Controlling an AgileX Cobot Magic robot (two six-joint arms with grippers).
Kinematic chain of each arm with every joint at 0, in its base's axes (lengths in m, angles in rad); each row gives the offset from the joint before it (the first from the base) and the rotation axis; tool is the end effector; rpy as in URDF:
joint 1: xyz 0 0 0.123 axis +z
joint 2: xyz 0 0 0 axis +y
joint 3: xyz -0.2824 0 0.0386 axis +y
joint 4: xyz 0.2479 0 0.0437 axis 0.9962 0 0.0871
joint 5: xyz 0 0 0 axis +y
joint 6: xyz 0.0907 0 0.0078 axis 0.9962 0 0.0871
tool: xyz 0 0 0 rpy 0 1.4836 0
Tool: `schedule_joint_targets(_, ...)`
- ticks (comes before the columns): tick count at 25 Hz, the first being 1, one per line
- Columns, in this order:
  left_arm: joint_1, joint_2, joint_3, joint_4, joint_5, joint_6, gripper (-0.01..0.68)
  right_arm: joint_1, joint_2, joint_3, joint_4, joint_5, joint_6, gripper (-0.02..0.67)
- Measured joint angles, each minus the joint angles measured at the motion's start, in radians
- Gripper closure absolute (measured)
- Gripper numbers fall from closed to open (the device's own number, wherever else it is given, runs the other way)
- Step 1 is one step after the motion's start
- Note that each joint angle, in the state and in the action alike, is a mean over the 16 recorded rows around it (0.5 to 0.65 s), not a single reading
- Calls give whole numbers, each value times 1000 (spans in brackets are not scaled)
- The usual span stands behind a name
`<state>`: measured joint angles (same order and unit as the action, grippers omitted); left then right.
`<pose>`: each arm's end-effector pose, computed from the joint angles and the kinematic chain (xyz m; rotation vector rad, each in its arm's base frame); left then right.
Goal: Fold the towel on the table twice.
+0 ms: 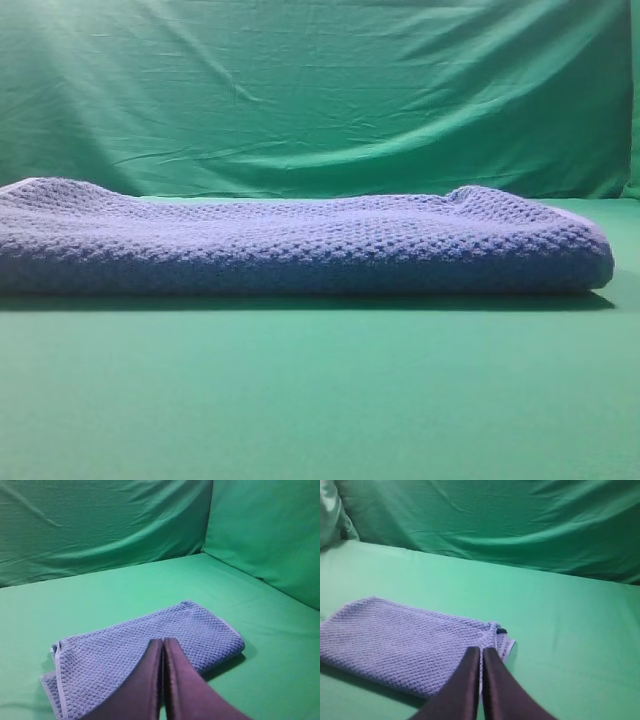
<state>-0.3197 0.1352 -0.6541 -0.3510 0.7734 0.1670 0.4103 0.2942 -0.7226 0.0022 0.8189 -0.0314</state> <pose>-0.0007 -0.0228 0.3481 0.3793 1.6870 -0.5098 0.0321 0.0141 0.3573 -0.4121 1.8368 0.2630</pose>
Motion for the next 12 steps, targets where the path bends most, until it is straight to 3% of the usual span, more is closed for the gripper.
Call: schedule_joint_targets(12, 0, -144, 142, 94, -20, -127, 673, 0, -270, 143, 60, -11, -15, 649)
